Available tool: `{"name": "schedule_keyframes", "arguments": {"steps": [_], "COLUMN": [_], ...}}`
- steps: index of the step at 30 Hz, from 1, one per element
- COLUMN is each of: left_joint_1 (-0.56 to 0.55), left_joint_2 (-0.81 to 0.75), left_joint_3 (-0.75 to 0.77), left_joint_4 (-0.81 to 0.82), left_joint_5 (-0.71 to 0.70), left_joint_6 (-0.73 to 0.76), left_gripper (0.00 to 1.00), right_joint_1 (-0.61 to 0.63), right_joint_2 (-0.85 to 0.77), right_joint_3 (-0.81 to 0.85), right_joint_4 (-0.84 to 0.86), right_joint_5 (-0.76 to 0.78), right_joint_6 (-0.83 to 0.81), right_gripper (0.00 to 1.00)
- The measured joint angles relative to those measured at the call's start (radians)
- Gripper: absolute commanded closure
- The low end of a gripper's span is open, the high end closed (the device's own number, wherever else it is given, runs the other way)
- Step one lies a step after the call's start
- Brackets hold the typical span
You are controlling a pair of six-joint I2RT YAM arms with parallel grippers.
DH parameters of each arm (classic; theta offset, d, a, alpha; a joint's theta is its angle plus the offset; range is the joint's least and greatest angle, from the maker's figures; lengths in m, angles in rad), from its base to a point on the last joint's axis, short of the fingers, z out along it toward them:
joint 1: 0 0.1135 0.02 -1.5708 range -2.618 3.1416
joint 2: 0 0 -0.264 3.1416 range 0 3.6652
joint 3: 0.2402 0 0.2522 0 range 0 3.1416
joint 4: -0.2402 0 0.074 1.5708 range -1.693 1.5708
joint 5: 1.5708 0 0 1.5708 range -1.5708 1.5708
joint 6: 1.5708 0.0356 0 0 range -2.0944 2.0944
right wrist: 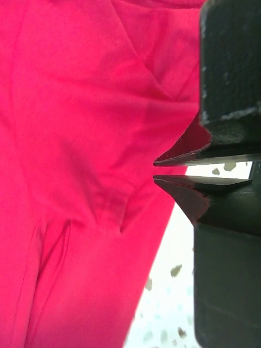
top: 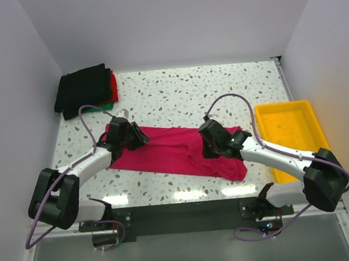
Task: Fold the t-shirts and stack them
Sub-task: Fold the tshirt
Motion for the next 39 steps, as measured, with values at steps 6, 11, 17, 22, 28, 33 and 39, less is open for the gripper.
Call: {"name": "schedule_keyframes", "arguments": {"steps": [6,11,17,22,28,33,39], "left_joint_1": [-0.07,-0.122,-0.193,-0.242,-0.306,-0.354,-0.417], "left_joint_2": [0.064,0.119,0.149,0.129,0.061,0.01,0.055], "left_joint_3": [0.002,0.003,0.007,-0.011,-0.04,-0.069,-0.043], "left_joint_4": [0.0,0.0,-0.013,-0.018,-0.091,-0.118,-0.081], "left_joint_5": [-0.037,-0.089,-0.192,-0.256,-0.278,-0.268,-0.218], "left_joint_6": [0.01,0.024,0.025,-0.002,-0.061,-0.158,-0.263], "left_gripper": [0.74,0.84,0.92,0.94,0.94,0.93,0.9], "right_joint_1": [-0.013,-0.013,-0.049,-0.201,-0.302,-0.31,-0.31], "right_joint_2": [0.069,0.127,0.15,0.208,0.4,0.657,0.945], "right_joint_3": [-0.082,-0.15,-0.149,-0.113,0.116,0.466,0.904], "right_joint_4": [0.03,0.074,0.14,0.183,0.095,-0.025,-0.143], "right_joint_5": [-0.031,-0.079,-0.121,-0.201,-0.146,-0.081,-0.035], "right_joint_6": [0.027,0.061,0.087,0.077,0.006,-0.082,-0.211], "right_gripper": [0.86,0.86,0.87,0.88,0.87,0.87,0.86]}}
